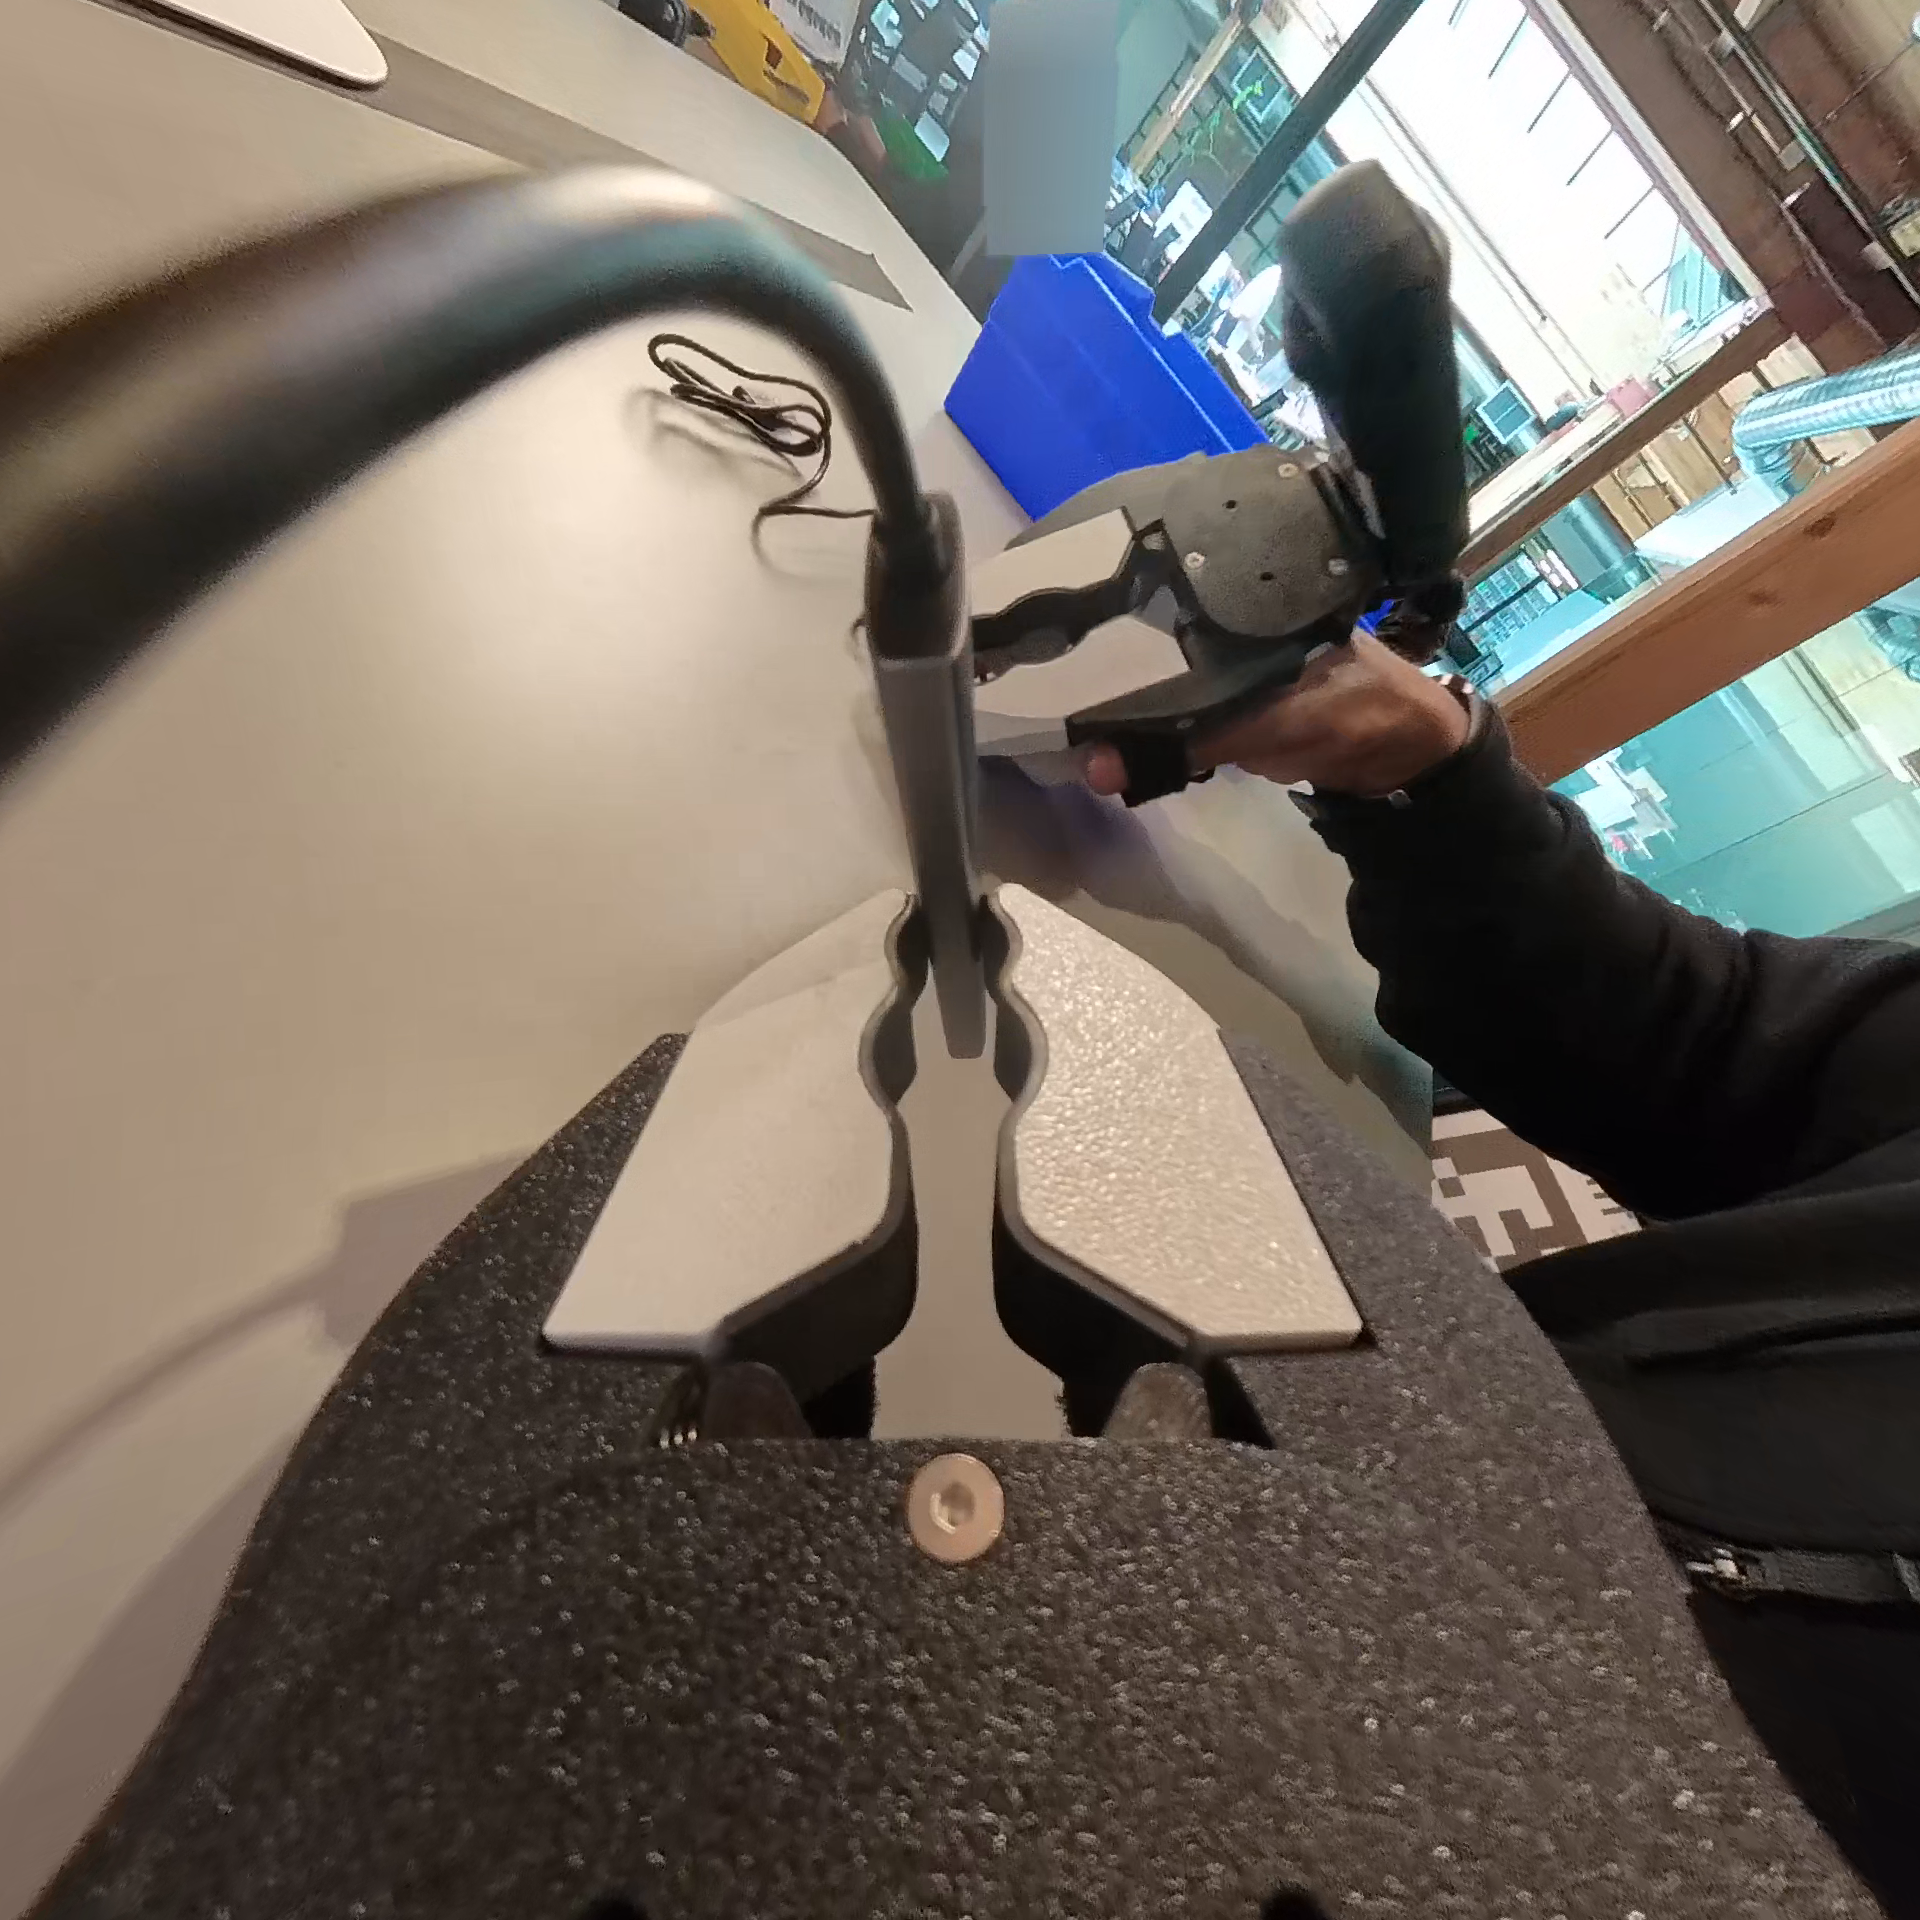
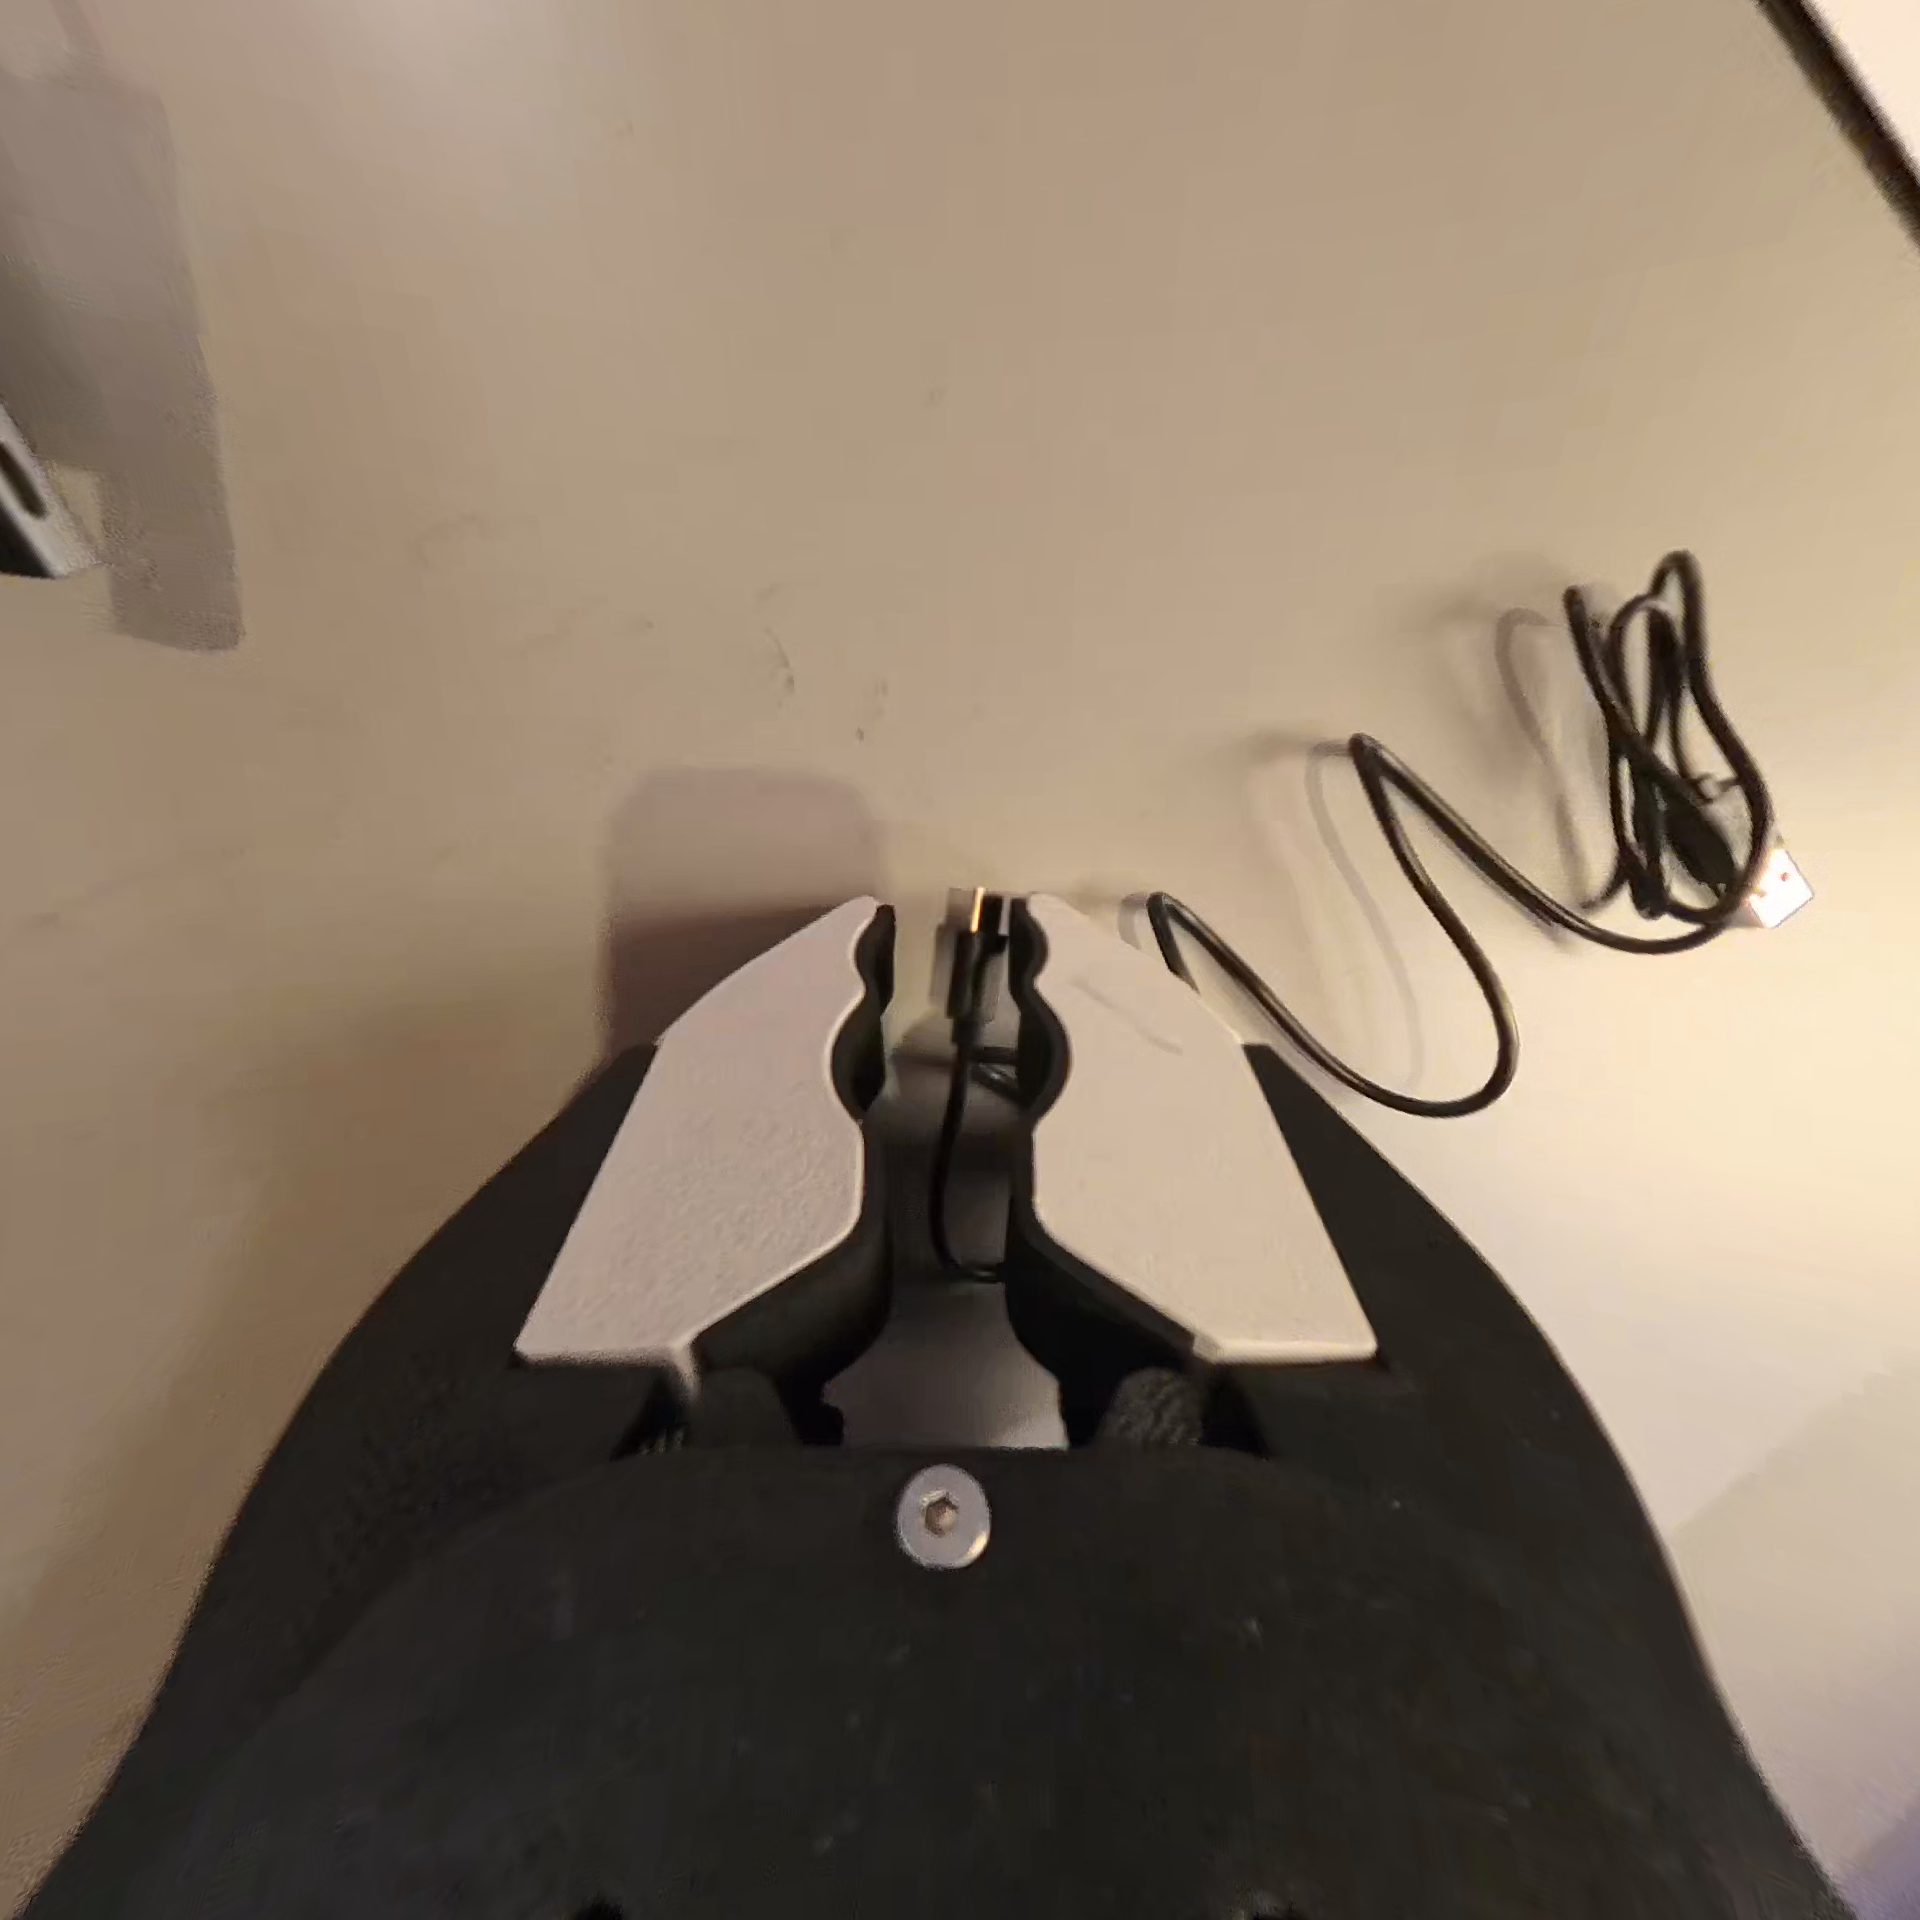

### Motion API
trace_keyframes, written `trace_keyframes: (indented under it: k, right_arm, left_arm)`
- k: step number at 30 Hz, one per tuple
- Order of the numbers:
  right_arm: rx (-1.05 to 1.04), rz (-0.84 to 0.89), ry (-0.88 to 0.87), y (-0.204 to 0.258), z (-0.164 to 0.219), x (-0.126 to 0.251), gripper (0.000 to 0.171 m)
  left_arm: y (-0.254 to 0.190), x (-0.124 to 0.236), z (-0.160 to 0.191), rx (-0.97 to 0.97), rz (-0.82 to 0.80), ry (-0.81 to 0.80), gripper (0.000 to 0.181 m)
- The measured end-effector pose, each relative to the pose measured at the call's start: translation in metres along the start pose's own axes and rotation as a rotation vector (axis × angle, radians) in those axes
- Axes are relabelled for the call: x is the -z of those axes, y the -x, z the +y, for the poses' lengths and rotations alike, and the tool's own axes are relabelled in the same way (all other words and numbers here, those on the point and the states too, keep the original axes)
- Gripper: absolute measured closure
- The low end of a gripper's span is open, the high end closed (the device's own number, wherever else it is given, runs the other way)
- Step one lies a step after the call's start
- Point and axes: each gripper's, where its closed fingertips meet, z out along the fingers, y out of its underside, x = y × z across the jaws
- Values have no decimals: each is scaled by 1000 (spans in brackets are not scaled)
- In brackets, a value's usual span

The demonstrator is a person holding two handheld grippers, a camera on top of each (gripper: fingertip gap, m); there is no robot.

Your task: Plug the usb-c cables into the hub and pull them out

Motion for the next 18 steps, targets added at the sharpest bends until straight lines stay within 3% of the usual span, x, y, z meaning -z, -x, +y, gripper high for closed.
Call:
trace_keyframes:
  k: [4,10,13,18]
  right_arm:
    - [71,78,-13,-3,3,12,143]
    - [85,111,21,-10,14,8,150]
    - [82,139,6,-16,13,6,162]
    - [118,182,-67,-21,-3,1,162]
  left_arm:
    - [1,-13,-1,-32,-1,37,171]
    - [1,-32,-17,-144,16,28,171]
    - [5,-41,-32,-328,-8,-12,171]
    - [2,-59,-56,-773,-43,-119,171]
